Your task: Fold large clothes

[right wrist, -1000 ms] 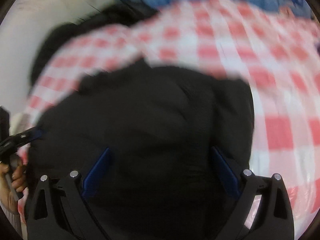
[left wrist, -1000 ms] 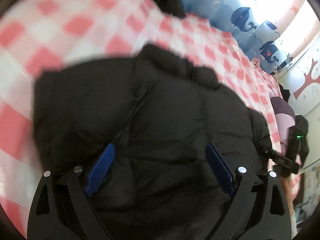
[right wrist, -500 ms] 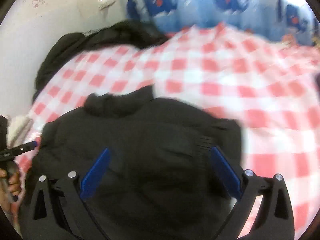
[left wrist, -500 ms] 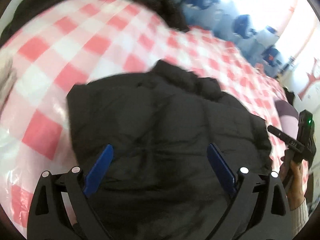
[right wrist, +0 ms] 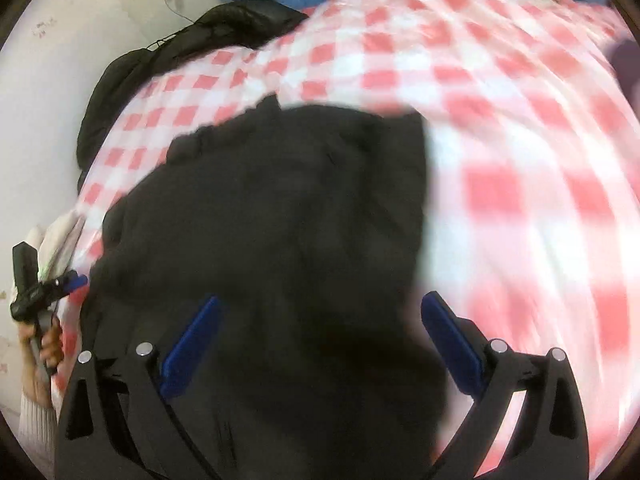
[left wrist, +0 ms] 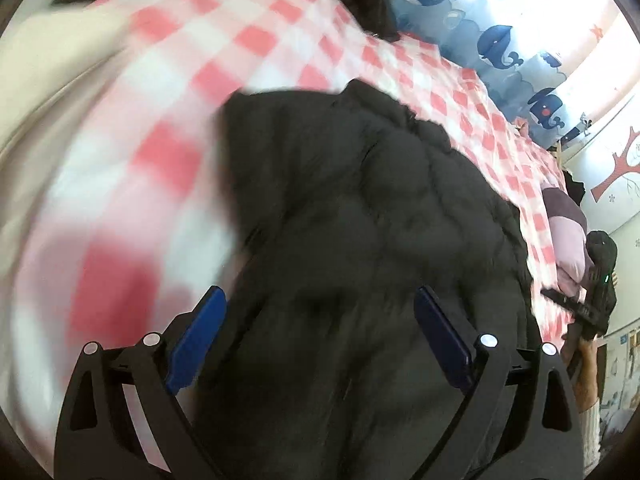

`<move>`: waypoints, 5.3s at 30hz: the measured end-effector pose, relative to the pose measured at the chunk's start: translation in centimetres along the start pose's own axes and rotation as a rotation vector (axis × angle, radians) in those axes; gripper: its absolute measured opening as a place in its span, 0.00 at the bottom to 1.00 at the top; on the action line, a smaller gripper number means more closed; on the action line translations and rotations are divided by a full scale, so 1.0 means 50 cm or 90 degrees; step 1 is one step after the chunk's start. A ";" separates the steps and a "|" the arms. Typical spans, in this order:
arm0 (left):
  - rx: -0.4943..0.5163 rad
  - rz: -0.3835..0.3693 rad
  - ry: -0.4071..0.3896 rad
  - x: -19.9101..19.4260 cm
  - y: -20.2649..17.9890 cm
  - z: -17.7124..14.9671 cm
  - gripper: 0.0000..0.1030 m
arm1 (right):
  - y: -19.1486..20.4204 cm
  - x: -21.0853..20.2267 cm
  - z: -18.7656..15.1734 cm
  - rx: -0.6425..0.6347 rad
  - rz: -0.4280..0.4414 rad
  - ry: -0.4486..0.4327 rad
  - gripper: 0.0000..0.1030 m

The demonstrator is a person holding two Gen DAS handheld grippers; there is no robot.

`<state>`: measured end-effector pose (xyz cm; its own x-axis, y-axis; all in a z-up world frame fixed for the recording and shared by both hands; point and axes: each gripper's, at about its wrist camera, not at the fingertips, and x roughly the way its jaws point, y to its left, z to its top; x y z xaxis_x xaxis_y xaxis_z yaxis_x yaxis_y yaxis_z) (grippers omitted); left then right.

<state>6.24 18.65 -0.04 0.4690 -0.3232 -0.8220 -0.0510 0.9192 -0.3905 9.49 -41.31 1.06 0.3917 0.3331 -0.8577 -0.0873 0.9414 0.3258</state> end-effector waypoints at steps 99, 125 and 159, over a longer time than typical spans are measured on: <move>0.003 -0.300 0.141 -0.379 0.092 -0.670 0.45 | -0.009 -0.450 -0.679 0.125 0.419 -0.037 0.16; 0.011 -0.361 0.013 -0.457 0.065 -0.658 0.09 | -0.002 -0.494 -0.708 0.151 0.597 -0.169 0.18; -0.075 -0.433 0.052 -0.375 0.160 -0.737 0.09 | -0.058 -0.416 -0.793 0.212 0.663 -0.164 0.23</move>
<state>-35.47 23.78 -3.02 0.3636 -0.8390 -0.4048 0.1329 0.4768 -0.8689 -34.72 -48.87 2.15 0.4522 0.8919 -0.0098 -0.2483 0.1365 0.9590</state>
